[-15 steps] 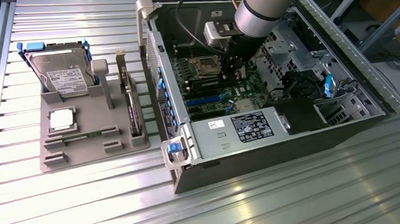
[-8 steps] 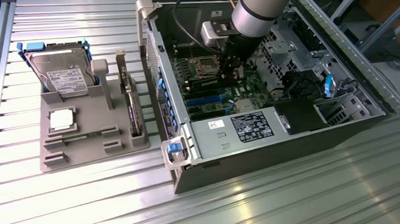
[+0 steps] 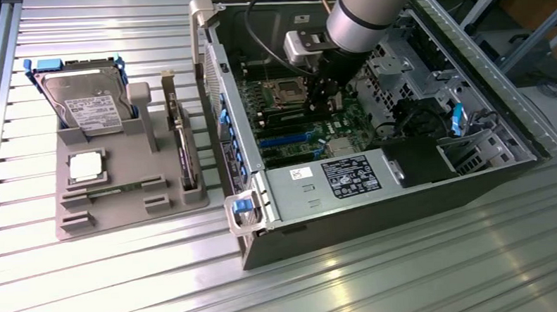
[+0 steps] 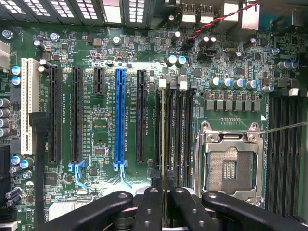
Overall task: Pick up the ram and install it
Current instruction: 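Insert the ram into the slot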
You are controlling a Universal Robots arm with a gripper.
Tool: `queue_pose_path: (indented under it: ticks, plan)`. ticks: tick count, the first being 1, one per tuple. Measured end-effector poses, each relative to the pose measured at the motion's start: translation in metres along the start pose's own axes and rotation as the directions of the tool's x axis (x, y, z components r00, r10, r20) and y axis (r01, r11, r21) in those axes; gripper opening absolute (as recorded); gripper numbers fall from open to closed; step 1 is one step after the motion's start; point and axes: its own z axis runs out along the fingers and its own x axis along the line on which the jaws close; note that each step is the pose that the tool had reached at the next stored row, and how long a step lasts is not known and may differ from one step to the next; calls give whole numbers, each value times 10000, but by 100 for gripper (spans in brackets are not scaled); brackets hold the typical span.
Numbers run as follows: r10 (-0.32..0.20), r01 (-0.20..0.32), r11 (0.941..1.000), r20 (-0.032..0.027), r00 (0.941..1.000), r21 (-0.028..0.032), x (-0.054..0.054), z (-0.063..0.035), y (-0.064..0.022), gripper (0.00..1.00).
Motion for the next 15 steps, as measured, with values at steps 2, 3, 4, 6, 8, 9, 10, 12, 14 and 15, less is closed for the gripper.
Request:
queue_pose_path:
  ticks: [2, 3, 4, 6, 8, 9, 10, 12, 14, 15]
  plan:
    - [1, -1, 10000, -1, 10000, 0, -1, 2, 29, 12]
    - [1, -1, 10000, -1, 10000, -1, -1, 2, 29, 12]
    - [0, 0, 10000, 0, 10000, -2, -1, 2, 27, 12]
    - [1, -1, 10000, 1, 10000, 0, -1, 2, 15, 12]
    - [2, -2, 10000, 0, 10000, -1, -1, 1, 6, 12]
    - [2, -2, 10000, 0, 10000, -1, -1, 1, 6, 12]
    - [0, 0, 10000, 0, 10000, 0, -1, 2, 13, 12]
    - [1, -1, 10000, 0, 10000, 0, -2, 2, 27, 12]
    - [0, 0, 10000, 0, 10000, -1, -1, 3, 34, 12]
    - [0, 0, 10000, -1, 10000, -2, -1, 2, 34, 12]
